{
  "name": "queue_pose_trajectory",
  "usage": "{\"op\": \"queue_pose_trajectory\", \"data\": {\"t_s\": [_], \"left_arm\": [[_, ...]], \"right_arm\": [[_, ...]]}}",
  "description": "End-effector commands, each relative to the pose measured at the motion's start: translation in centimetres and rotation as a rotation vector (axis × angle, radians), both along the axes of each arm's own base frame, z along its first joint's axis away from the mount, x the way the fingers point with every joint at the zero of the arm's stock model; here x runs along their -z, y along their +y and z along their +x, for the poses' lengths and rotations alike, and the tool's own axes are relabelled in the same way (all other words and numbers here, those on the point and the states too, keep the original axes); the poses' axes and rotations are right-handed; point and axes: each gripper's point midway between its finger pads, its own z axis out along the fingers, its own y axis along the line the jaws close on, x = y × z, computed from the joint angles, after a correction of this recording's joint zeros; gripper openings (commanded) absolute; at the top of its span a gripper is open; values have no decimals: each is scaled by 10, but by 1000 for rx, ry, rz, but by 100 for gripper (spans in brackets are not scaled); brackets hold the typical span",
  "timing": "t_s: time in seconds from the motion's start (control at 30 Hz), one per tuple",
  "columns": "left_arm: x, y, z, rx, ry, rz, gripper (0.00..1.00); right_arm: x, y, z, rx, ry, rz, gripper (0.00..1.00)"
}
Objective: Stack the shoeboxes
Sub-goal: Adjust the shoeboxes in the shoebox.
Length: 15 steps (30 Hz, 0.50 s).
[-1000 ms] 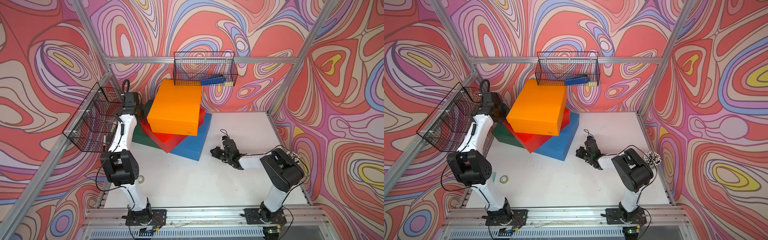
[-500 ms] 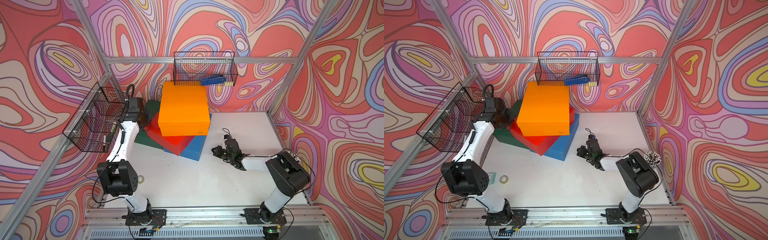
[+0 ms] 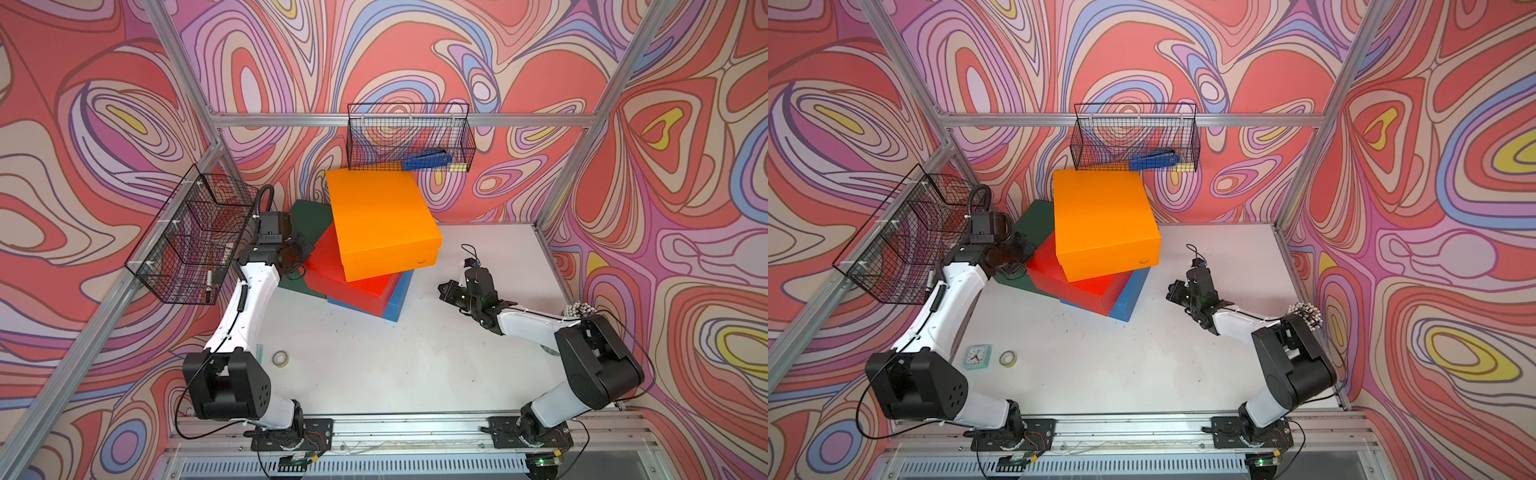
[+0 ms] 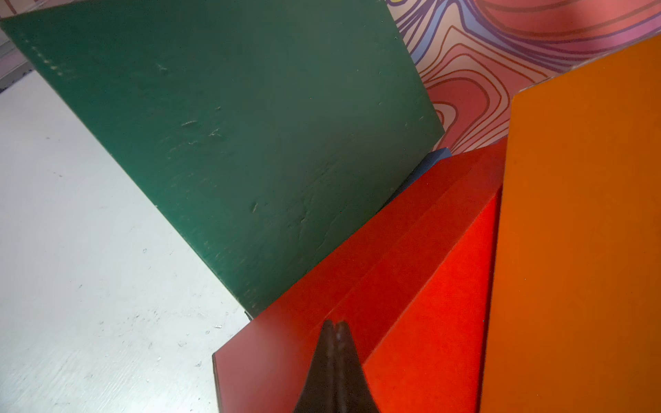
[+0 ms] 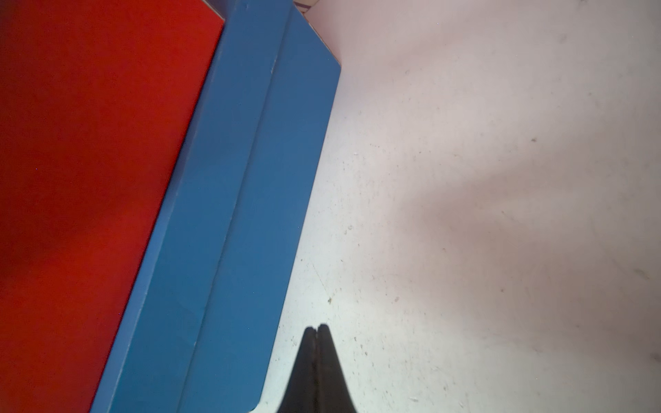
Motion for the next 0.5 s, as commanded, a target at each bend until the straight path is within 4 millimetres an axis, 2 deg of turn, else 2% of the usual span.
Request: {"op": "queue_pose_trajectory", "data": {"t_s": [0.0, 0.1, 0.13, 0.23, 0.33, 0.37, 0.47], "left_arm": [[6, -6, -18, 10, 43, -23, 0], [-4, -4, -30, 9, 35, -2, 2], [-9, -1, -36, 3, 31, 13, 9], [-24, 8, -57, -26, 2, 65, 21], [-34, 18, -81, -65, -26, 109, 27], [-36, 20, -88, -75, -35, 116, 27], [-22, 19, -106, -93, -36, 87, 4]], "right_arm": [[-5, -1, 0, -6, -5, -22, 0], [-2, 0, 1, -14, 7, -23, 0], [-2, 1, 3, -19, 9, -22, 0], [-6, 3, 9, -36, 11, -4, 0], [-13, 2, 17, -35, 3, 23, 0], [-14, 3, 19, -36, 3, 31, 0], [-16, 3, 22, -38, 2, 42, 0]]}}
